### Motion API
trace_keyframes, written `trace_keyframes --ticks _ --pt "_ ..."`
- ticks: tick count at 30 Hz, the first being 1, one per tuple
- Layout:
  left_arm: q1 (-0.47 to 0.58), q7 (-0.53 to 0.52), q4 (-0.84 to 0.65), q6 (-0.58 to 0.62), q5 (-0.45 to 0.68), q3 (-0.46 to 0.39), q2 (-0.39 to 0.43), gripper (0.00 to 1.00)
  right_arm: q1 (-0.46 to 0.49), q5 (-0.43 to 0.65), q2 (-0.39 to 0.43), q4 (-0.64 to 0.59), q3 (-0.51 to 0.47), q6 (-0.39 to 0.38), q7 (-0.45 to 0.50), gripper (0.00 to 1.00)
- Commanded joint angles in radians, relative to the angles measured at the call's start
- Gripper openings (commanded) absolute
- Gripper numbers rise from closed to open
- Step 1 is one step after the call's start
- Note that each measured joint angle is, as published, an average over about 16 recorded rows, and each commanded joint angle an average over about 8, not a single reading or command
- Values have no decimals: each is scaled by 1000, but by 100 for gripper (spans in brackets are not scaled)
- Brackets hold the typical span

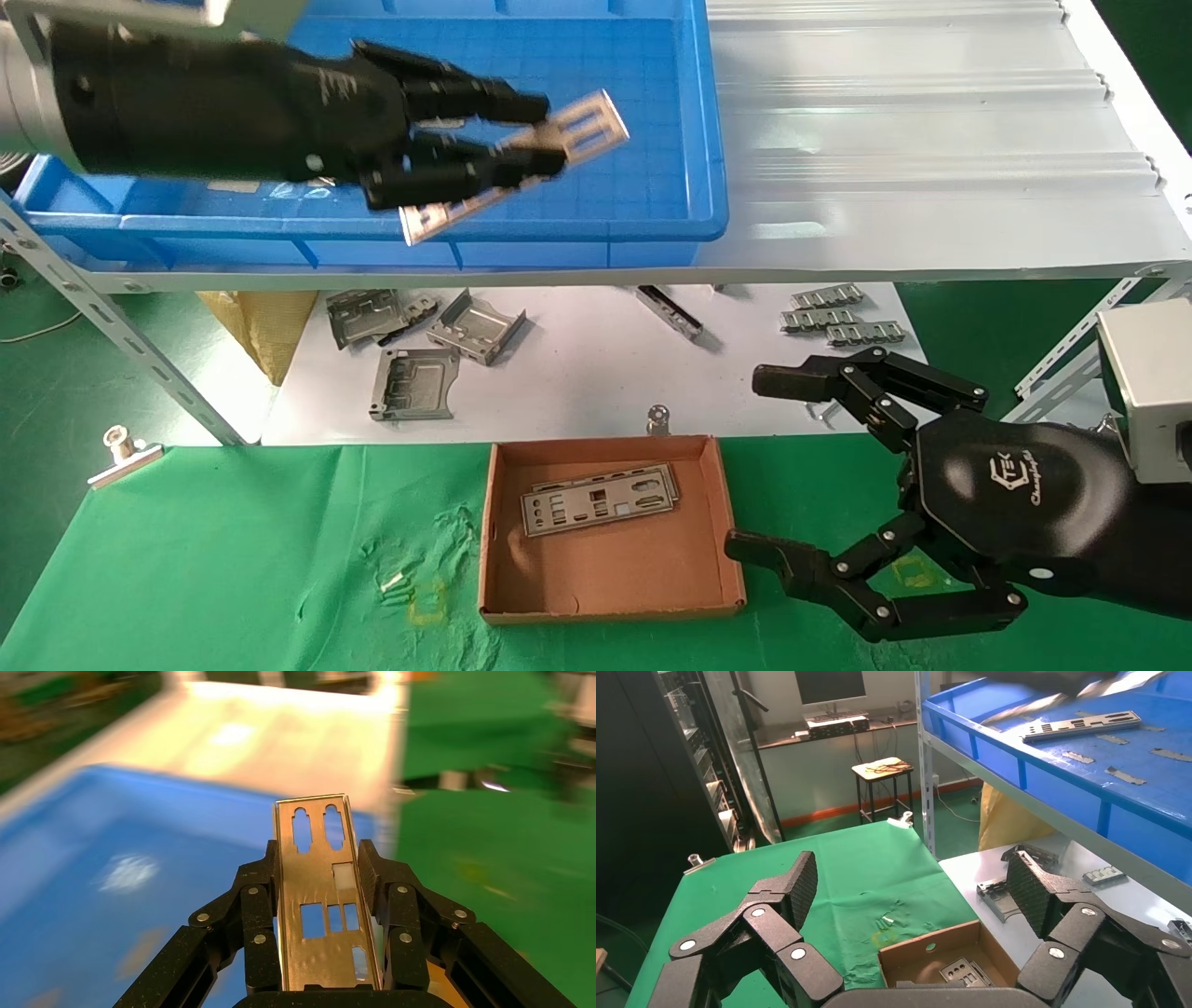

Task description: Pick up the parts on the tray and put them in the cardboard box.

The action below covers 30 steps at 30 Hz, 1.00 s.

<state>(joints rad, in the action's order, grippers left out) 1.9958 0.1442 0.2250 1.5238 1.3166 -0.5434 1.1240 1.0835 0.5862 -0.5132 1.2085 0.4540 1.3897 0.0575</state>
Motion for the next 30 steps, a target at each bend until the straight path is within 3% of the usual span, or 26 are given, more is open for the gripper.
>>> trace_keyframes --ticks 1,7,14,27,28,30 --pt "-24 31 40 74 -4 -8 1 0 0 0 0 0 0 0 0 100" --pt "-194 91 202 29 -27 -60 6 0 0 0 0 0 0 0 0 100" --pt "-349 162 239 -137 21 -92 70 0 0 0 0 0 0 0 0 100" --pt "-445 208 155 -233 65 -123 146 0 0 0 0 0 0 0 0 100" --pt "-448 217 150 -237 66 -124 151 5 0 0 0 0 0 0 0 100" --pt "-453 237 138 -249 68 -125 163 26 0 0 0 0 0 0 0 100"
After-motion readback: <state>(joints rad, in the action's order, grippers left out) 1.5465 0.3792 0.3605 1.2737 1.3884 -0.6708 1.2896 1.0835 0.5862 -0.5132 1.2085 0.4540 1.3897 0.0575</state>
